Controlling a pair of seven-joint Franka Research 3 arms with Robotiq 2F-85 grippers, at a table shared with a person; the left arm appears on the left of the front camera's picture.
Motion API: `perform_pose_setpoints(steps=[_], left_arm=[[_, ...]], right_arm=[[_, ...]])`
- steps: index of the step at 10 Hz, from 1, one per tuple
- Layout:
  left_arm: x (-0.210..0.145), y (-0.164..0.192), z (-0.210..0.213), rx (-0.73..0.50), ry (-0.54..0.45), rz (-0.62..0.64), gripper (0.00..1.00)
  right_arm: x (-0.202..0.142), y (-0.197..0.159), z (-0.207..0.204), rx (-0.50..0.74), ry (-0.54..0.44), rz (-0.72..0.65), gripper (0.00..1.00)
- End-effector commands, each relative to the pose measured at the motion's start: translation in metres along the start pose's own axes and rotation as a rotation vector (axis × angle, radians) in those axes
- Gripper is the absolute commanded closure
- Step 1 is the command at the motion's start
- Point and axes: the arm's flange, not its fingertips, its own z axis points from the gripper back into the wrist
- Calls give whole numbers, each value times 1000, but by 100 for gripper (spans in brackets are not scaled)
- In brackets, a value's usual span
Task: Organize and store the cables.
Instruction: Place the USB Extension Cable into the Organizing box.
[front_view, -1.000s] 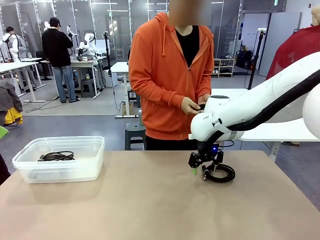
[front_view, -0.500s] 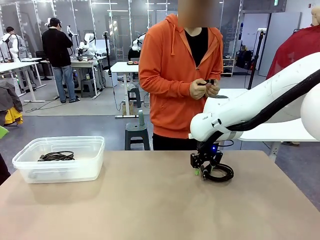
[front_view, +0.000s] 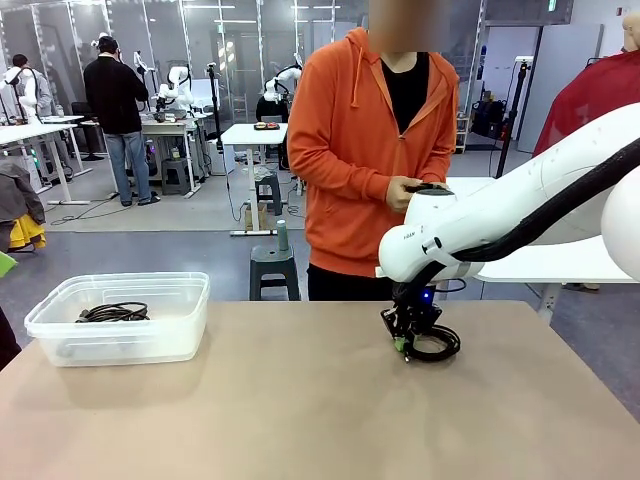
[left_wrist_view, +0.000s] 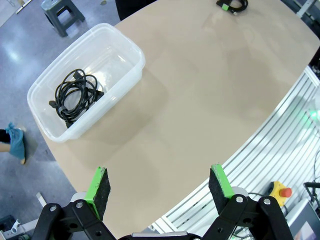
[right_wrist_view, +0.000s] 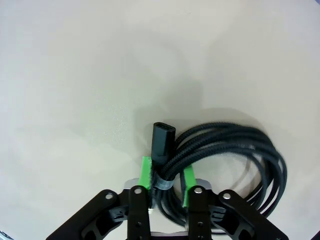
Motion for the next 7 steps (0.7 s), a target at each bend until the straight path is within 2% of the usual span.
perform_pose_setpoints(steps=[1, 2, 3, 4, 7], left_arm=[[0, -3, 1, 7, 12, -1, 0], [0, -3, 1, 7, 12, -1, 0], [0, -3, 1, 7, 12, -1, 0], [0, -3, 1, 7, 12, -1, 0], [0, -3, 1, 7, 12, -1, 0]], right_arm=[[-1, 7, 8, -44, 9, -10, 100], [-4, 11, 14, -38, 16, 8, 100], [-11, 17, 29, -47, 1, 34, 94], [-22, 27, 55, -44, -27, 65, 100], [-55, 50, 123, 6, -53, 159, 100]])
